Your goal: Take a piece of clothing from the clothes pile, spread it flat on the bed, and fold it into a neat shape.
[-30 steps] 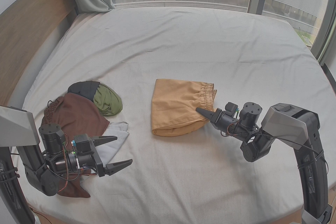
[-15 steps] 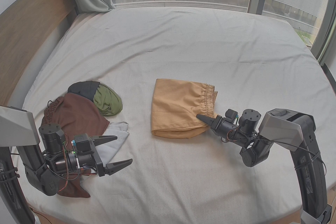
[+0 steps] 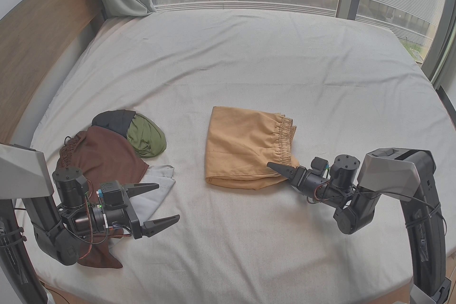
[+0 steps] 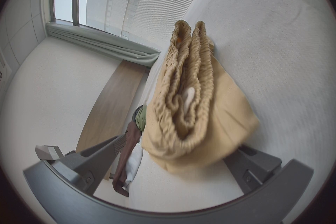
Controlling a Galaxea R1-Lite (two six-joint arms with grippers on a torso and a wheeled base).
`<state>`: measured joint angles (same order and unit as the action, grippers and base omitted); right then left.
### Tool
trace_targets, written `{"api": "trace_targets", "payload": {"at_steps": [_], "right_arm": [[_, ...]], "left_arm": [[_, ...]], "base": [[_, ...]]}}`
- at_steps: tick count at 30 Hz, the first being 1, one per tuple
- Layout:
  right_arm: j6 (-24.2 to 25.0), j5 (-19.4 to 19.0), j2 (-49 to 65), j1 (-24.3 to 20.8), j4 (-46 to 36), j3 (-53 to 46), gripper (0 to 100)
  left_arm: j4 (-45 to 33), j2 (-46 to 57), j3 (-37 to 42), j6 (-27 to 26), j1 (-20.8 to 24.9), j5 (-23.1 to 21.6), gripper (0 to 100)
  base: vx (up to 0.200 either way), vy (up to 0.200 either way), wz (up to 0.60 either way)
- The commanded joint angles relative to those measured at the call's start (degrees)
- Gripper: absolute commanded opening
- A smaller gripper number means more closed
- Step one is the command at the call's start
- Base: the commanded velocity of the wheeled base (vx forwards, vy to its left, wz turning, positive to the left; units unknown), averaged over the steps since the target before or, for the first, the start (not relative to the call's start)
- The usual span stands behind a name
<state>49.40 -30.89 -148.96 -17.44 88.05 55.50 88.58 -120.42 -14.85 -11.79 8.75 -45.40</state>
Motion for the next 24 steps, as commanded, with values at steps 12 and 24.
{"api": "trace_targets", "payload": {"at_steps": [12,24], "right_arm": [[-6.51,-2.68,22.48,-1.54,0.19,-20.7,100],[-2.02,-3.21,21.08,-1.36,-1.57,-7.25,100]], "left_arm": [[0.02,0.36,-0.36,0.01,-0.05,0.22,100],[0.1,0.27,-0.36,0.01,-0.14,0.22,100]], "base": [[0.0,0.0,0.0],[0.0,0.0,0.0]]}}
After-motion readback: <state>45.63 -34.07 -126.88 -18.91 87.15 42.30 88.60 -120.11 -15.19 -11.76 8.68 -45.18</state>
